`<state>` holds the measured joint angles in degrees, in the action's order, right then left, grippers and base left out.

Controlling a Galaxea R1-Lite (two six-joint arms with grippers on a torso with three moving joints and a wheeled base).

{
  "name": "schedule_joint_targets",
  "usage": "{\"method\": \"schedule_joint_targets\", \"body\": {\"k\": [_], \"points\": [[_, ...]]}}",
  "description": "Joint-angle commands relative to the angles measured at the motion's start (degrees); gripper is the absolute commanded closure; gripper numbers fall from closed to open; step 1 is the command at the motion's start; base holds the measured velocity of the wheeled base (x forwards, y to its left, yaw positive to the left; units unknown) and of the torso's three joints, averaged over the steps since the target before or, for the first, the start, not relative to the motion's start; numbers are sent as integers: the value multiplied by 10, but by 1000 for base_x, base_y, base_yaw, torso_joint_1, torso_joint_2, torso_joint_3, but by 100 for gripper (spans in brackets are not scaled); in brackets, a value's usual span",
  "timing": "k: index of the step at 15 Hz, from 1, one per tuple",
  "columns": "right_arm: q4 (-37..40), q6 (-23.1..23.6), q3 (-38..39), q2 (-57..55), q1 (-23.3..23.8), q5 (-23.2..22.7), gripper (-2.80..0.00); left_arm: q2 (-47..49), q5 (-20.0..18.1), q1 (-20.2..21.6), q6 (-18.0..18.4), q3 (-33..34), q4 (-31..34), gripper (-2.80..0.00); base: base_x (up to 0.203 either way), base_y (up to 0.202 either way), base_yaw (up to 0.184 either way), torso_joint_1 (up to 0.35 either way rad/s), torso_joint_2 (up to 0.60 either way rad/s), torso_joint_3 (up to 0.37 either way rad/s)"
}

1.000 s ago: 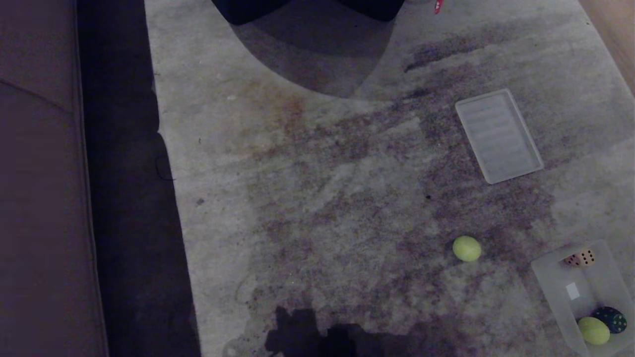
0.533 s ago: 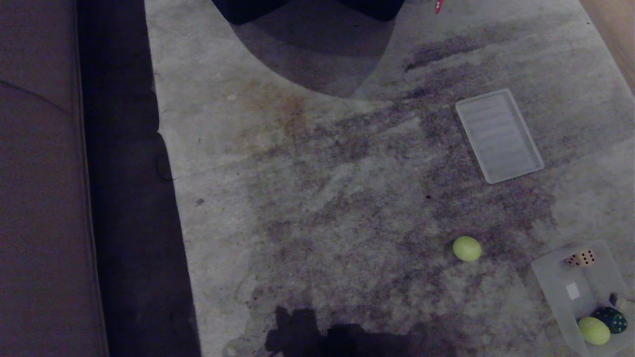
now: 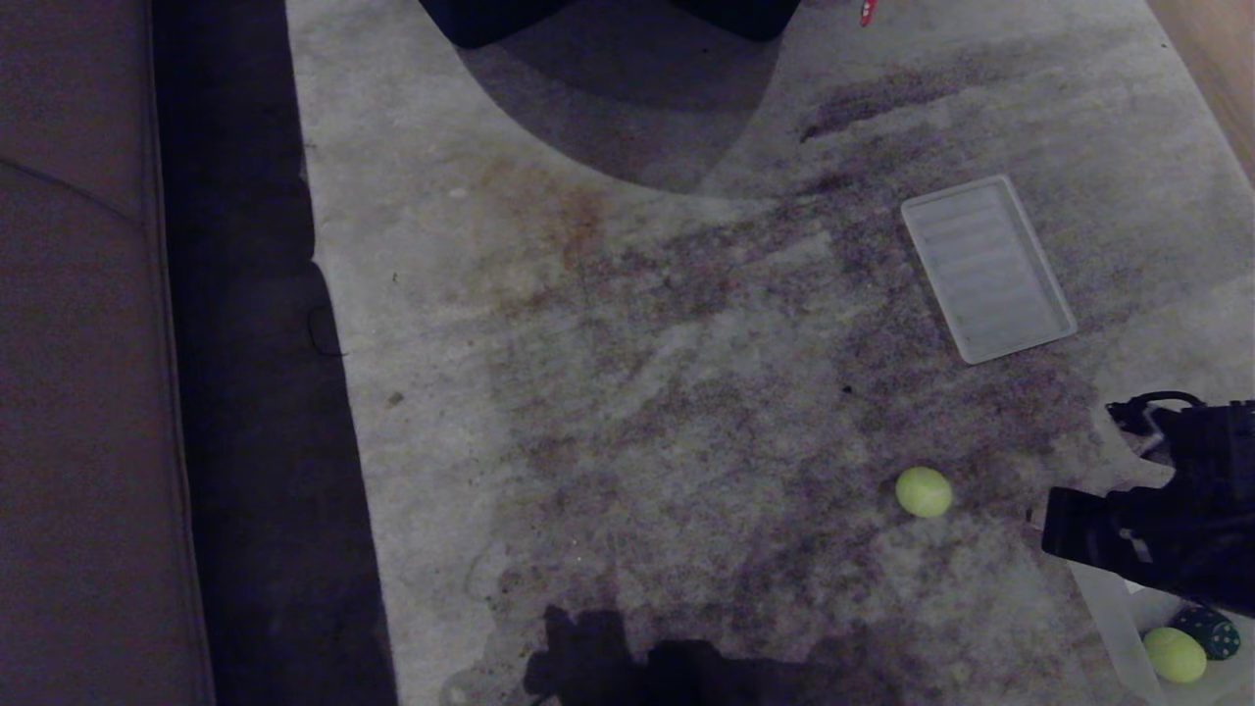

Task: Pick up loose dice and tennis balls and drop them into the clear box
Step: Pick up the ball on the floor

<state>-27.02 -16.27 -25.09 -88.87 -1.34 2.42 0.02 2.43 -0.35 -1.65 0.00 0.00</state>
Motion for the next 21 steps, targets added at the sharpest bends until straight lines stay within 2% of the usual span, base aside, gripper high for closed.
{"method": "schedule_joint_targets", "body": {"k": [1, 2, 3, 8, 15, 21], "points": [[-18, -6, -40, -143, -2, 1, 0, 1, 0, 0, 0, 1, 0, 0, 0, 0, 0, 0, 0, 0], [-26, -8, -56, -178, -1, 2, 0, 1, 0, 0, 0, 1, 0, 0, 0, 0, 0, 0, 0, 0], [-32, -9, -68, -203, -1, 3, -280, 1, 0, 0, 0, 1, 0, 0, 0, 0, 0, 0, 0, 0], [-74, 26, -113, -290, 0, 9, -280, 1, 0, 0, 0, 1, 0, 0, 0, 0, 0, 0, 0, 0], [-139, 26, -163, -386, 2, 27, -280, 1, 0, 0, 0, 1, 0, 0, 0, 0, 0, 0, 0, 0], [-157, 26, -219, -424, 23, 29, -280, 1, 0, 0, 0, 1, 0, 0, 0, 0, 0, 0, 0, 0]]}}
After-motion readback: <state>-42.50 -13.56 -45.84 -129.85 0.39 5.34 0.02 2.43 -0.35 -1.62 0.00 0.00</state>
